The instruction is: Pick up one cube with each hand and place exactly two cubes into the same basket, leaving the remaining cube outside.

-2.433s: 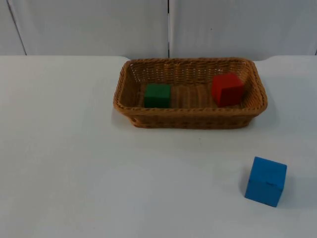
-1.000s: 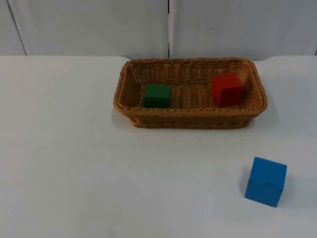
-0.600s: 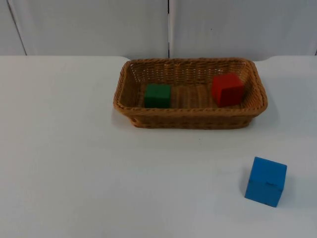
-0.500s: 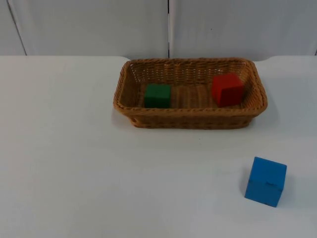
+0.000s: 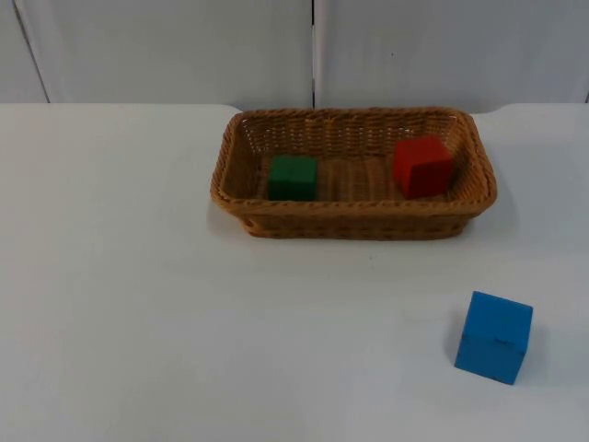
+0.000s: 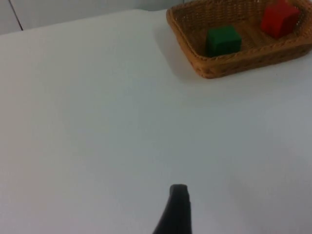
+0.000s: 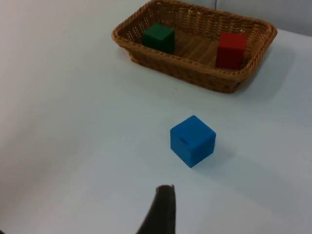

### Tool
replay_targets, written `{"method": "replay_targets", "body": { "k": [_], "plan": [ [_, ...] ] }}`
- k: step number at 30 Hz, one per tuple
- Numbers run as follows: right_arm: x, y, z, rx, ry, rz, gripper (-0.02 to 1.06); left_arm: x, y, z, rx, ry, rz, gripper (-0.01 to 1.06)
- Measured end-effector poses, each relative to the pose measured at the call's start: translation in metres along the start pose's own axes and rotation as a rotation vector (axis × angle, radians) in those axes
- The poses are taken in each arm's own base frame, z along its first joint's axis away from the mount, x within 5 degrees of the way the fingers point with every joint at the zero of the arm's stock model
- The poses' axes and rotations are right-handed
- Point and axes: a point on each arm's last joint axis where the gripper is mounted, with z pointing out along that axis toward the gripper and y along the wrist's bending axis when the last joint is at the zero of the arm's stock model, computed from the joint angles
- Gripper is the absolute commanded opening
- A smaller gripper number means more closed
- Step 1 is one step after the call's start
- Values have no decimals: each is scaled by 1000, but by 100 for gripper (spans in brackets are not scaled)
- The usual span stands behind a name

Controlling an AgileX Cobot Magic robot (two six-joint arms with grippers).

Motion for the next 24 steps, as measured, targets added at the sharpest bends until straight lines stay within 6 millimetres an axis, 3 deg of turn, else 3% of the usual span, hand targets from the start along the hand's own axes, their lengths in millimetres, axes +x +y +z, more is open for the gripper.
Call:
{"method": "replay_targets", "body": {
  "k": [21,24],
  "plan": [
    [1,-7,0,75,9,50,75,0,0,0,0,0,0,72],
    [1,-7,0,75,9,50,79,0,0,0,0,0,0,81]
  ]
}}
